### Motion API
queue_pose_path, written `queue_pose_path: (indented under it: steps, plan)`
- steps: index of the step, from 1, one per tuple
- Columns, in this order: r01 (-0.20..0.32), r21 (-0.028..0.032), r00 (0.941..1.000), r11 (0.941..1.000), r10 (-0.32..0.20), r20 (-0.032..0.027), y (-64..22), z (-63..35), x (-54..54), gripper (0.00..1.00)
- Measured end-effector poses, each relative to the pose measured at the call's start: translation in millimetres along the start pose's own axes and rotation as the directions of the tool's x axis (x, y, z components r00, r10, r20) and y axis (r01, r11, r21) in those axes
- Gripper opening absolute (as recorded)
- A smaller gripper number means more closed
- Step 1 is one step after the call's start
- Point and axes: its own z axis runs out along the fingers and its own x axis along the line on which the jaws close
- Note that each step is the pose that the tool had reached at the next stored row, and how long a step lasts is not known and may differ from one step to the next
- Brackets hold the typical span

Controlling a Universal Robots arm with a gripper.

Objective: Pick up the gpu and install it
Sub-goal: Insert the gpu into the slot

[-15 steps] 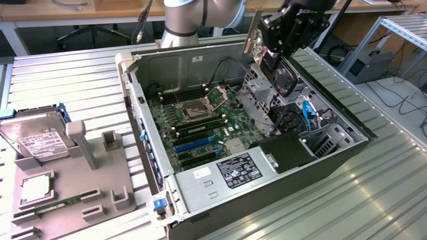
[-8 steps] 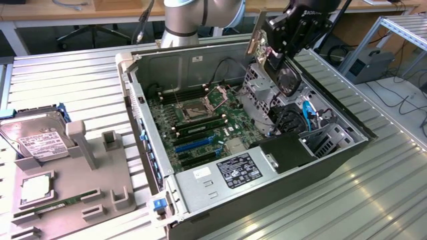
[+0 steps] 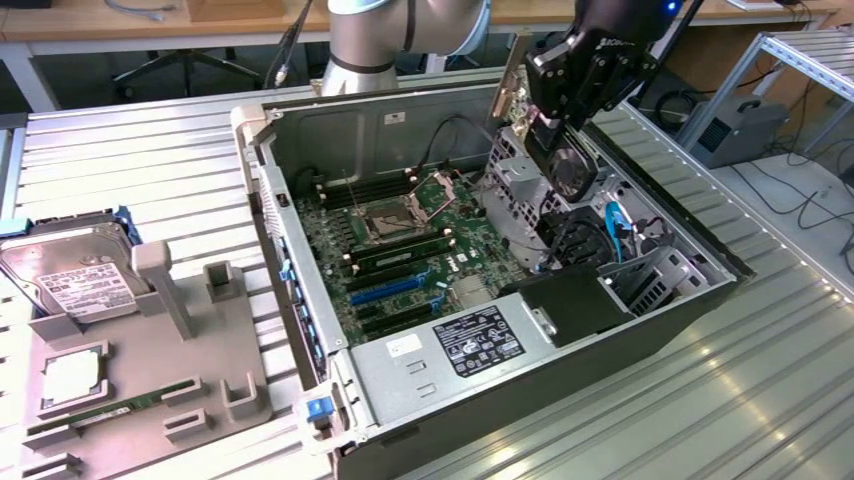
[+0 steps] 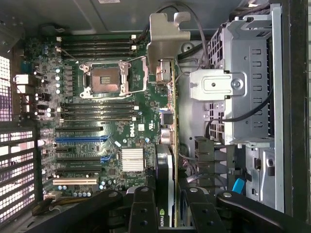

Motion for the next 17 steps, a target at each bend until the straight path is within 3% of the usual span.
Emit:
queue_pose_path:
  steps: [11, 13, 15, 17]
  plan:
    - [0.004, 0.0001, 1.0, 1.0, -0.004, -0.0002, 0.0, 0.0, 0.0, 0.27]
    - [0.065, 0.0002, 0.9979, 0.9979, -0.065, -0.0037, 0.0, 0.1, 0.0, 0.27]
    - [0.139, 0.0, 0.9902, 0.9902, -0.139, -0.008, 0.0, 0.3, 0.0, 0.27]
    - [0.177, -0.0002, 0.9841, 0.9841, -0.177, -0.0102, 0.0, 0.4, 0.0, 0.27]
